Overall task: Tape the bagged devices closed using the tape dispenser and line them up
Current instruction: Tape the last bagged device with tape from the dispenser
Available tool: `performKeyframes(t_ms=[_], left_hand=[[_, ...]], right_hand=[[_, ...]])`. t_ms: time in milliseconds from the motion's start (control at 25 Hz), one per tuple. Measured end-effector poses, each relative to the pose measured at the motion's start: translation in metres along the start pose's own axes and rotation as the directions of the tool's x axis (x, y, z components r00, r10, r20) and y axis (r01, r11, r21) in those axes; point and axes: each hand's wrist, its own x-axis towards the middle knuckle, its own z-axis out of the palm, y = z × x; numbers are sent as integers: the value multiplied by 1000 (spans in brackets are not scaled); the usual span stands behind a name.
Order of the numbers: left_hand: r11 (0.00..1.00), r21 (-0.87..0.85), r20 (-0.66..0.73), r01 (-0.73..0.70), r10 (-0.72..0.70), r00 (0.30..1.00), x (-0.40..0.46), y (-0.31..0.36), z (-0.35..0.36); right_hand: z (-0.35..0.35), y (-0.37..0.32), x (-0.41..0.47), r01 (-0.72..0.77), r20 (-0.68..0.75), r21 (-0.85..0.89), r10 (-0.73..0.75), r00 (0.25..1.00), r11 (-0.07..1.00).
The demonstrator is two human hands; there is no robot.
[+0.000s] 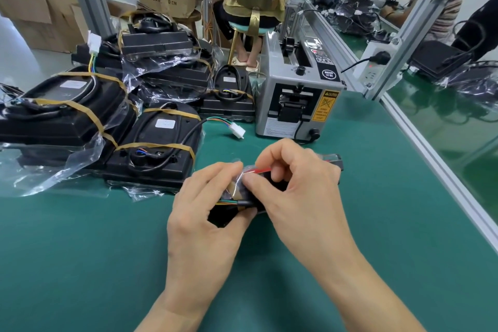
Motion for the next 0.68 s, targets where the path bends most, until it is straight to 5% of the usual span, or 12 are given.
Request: performKeyframes(t_ms=[680], left_hand=[[1000,5,13,9,-9,1000,0,2,-1]], right_hand=[[1,0,0,-19,10,40,18,1000,999]])
